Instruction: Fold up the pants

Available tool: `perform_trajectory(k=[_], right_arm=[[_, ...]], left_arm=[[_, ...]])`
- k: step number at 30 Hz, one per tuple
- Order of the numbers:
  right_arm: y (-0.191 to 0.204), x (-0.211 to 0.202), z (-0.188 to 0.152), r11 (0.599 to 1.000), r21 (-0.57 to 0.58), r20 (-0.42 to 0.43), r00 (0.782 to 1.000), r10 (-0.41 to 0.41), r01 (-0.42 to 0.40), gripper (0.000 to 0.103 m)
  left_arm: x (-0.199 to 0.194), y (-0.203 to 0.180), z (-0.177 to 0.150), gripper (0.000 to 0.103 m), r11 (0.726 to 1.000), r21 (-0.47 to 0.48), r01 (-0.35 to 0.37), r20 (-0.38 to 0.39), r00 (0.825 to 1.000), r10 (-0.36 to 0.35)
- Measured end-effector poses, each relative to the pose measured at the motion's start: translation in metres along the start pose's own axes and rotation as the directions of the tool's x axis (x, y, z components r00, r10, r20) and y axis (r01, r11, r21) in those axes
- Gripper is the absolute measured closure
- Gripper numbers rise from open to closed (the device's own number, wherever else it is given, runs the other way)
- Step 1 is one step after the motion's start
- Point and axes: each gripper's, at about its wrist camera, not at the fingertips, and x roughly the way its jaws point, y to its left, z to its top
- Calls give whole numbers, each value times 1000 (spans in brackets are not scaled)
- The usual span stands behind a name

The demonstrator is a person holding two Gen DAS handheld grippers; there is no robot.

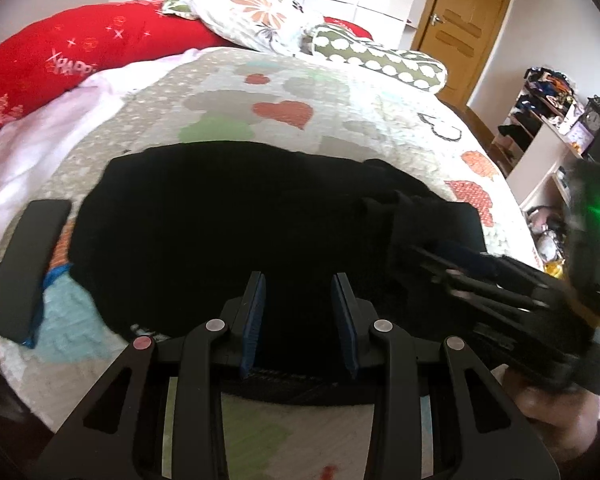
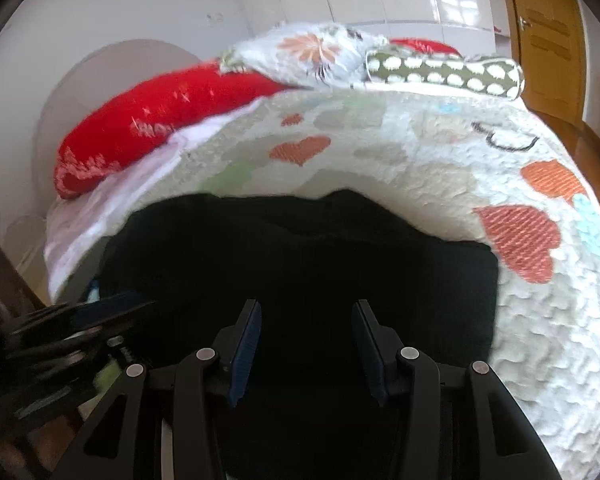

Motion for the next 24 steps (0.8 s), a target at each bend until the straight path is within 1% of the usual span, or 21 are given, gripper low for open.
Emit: perform_trajectory(k=[2,4,8,13,16,18,20,22,24], right_arm=[[3,21,0,1000,4,-43,999,-13,13,57],[6,27,1,1000,-1,-38,999,-21,21,57],[12,14,5,999,-25,-46,999,-29,28,57],[22,-9,-9,996,-77,-33,999,-39,36,57],[25,-7,-22,995,-92,-48,998,-45,40,57],[22,1,-27,996,-78,-68,997,-42,36,57],[22,-2,-24,997,-64,-69,997,-40,36,57],[26,-8,-18,996,-77,-55,997,-49,45,57],[35,-13,-10,994,-102,-34,999,-39,36,57]], left_arm=[[-3,6,-2,70,1000,-9,-9,-1,1000,9],[-6,13,-4,70,1000,-20,-14,0,1000,14],[-11,23,-6,70,999,-48,-14,9,1000,15],[-14,31,-7,70,997,-70,-10,13,1000,11],[-13,36,-9,70,996,-83,-11,9,1000,12],[-13,38,-10,70,996,-91,-8,6,1000,8],[-13,43,-11,70,995,-100,-11,6,1000,11],[-14,48,-12,70,994,-110,-10,6,1000,11],[-15,53,-12,70,992,-124,-14,7,1000,15]])
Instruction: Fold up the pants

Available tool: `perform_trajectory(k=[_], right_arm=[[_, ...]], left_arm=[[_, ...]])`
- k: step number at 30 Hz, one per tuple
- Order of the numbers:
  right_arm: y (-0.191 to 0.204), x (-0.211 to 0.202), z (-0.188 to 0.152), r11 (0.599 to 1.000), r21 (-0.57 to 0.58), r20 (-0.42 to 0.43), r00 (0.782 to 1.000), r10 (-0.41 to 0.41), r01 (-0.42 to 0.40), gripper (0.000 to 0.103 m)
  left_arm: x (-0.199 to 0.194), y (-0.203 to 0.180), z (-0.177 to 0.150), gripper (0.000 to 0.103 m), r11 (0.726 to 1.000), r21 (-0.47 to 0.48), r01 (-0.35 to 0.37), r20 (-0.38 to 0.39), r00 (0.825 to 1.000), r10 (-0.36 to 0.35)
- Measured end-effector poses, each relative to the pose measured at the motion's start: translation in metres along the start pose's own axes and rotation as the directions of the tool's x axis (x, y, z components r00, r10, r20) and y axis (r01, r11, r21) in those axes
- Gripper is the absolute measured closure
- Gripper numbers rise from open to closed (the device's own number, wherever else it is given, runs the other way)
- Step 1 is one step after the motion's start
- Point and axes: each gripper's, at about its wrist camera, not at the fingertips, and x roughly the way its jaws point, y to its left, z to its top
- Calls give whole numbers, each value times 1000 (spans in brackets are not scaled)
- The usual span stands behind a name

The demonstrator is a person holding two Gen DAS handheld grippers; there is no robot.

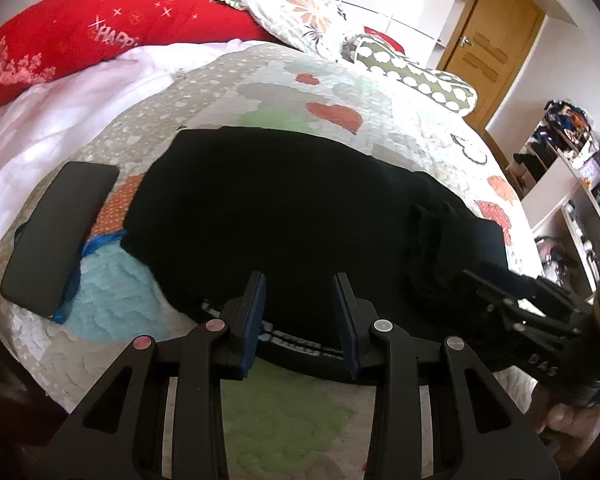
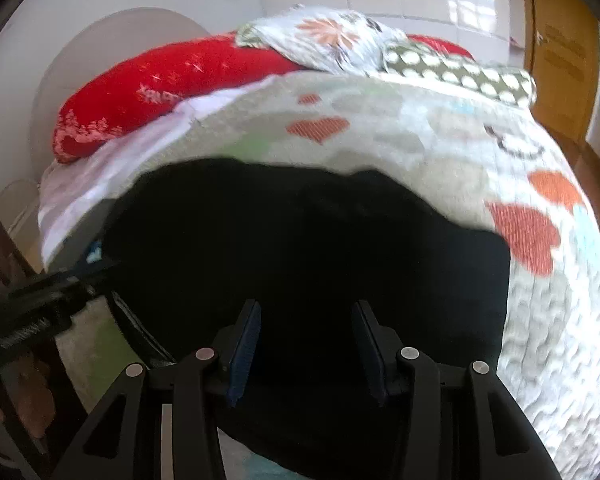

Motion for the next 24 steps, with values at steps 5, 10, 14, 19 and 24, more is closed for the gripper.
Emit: perform_trajectory(k=[5,10,14,19,24], right_arm=[[16,9,12,999,-40,2,1000,-4,4,57],[19,42,16,1000,-23,-57,998,1,-2,57],[33,37,22,997,-79,-45,999,-11,7,55],[45,28,34,994,-96,-12,999,41,-42,55],[56,37,40,992,-99,-24,997,69,-71,55]], left_arm=[[-4,13,-2,70,1000,-22,-6,-3,1000,6],[-8,32,-5,68,998,-65,-13,-6,1000,13],[-14,48,-7,47,993,-116,2,12,1000,-1],[-15,59,-6,47,990,-141,2,10,1000,-1],[-14,68,-9,47,984,-175,15,0,1000,-16]])
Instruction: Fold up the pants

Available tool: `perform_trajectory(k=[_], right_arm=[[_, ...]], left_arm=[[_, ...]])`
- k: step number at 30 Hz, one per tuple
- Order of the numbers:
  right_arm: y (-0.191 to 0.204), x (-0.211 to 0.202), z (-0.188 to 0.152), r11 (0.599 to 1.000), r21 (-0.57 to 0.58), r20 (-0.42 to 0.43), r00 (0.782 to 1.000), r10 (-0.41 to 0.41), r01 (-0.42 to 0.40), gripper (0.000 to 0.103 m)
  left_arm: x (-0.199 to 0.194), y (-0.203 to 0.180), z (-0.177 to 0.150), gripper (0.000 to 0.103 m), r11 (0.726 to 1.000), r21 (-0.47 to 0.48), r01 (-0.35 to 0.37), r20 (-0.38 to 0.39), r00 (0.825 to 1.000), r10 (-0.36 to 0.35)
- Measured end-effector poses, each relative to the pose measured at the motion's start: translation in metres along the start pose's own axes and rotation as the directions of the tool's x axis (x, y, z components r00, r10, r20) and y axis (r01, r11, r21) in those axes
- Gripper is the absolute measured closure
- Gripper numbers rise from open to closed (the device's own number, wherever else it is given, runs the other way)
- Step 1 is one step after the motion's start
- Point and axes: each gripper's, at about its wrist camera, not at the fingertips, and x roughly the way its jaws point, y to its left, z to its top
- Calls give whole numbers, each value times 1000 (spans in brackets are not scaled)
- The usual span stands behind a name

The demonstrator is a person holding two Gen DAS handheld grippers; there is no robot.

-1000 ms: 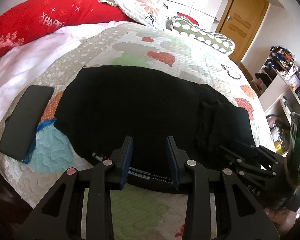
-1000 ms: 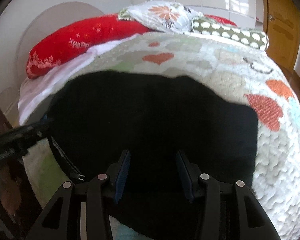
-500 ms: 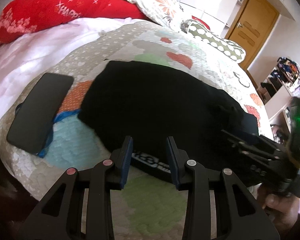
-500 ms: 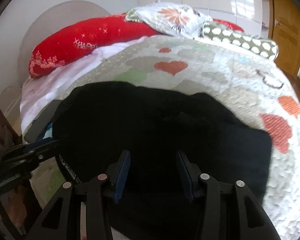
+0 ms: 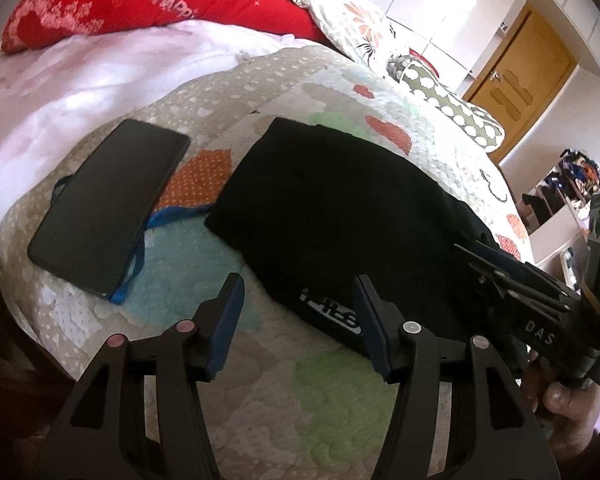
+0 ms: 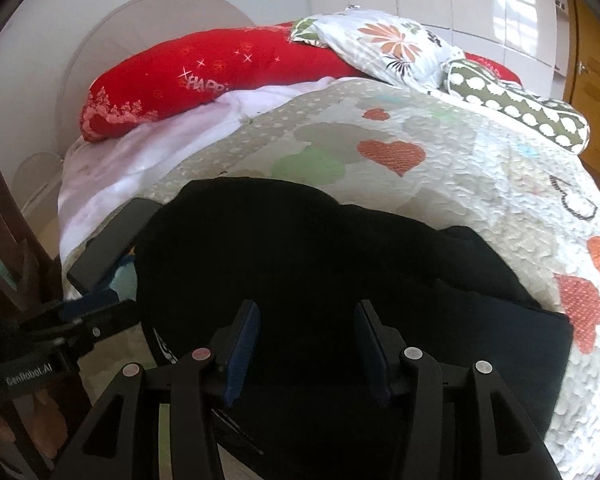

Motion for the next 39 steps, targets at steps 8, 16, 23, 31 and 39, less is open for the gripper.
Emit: perform_trajectory(k=[8,16,23,31,39], right_arm=[[14,25,28,998,-41,-26,999,39,-40,52],[37,65,73,984,-162,-68,996,64,-75,44],[49,111,99,963,-240,-156,984,82,-119,41],[28,137,101,938,-90,-202,928,312,-335,65],[4,71,103,917,-35,-6,918,397,-397,79]], left_arm=[[3,20,-7,39,992,-113,57,-2,998,-57],[20,9,-3,30,988,-131,81,-8,997,-82],[34,5,5,20,987,-131,88,8,996,-88],[35,9,11,39,976,-160,146,87,987,-133],[-16,-36,22,82,986,47,162,224,960,-168]])
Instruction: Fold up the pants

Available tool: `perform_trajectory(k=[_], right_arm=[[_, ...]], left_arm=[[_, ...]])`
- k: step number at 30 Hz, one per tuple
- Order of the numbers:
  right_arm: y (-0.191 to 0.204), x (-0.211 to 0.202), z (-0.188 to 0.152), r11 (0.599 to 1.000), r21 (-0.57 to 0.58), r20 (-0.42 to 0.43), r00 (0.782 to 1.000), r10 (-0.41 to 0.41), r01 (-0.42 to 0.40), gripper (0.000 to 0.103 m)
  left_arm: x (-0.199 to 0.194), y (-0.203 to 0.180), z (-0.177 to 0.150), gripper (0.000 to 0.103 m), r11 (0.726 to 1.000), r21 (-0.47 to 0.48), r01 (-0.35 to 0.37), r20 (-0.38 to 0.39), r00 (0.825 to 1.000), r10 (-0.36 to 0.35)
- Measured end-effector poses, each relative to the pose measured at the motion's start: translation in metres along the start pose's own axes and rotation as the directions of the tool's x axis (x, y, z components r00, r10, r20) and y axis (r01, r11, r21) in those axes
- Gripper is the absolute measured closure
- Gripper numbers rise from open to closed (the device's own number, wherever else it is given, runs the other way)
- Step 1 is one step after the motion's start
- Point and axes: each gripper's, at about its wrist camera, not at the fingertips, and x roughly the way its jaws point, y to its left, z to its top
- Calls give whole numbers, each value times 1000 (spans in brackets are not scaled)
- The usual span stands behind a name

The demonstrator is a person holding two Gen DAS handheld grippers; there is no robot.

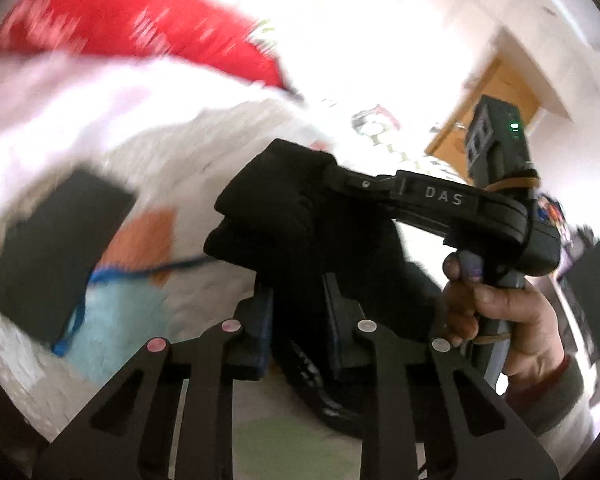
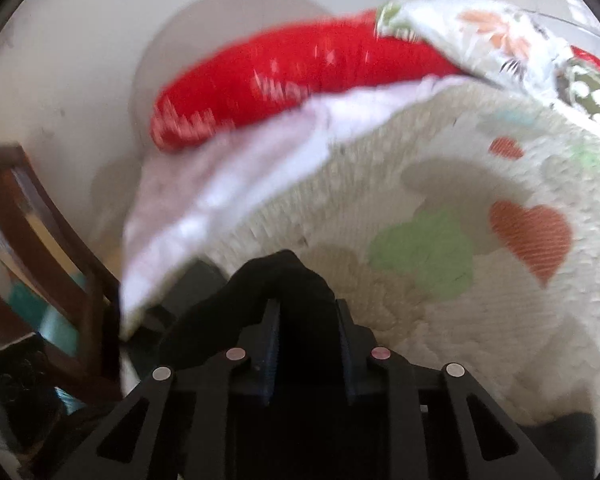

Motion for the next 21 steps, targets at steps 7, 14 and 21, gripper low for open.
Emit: perform_trajectory(k=[7,14,21], right_arm=[[-26,-131,-25,996,89,226,973,-37,17,81],[-110,-231,-134,861,463,204,920,-335,211,46],[-117,-242,-194,809,587,248,942,-225,38,33]], left_arm=[[-6,-116,-21,82,926,336,173,-12,984,-179],[46,-179,-95,82,819,465,335,-310,929,-203],[10,-167,-85,45,779,530,335,-254,939,-231]])
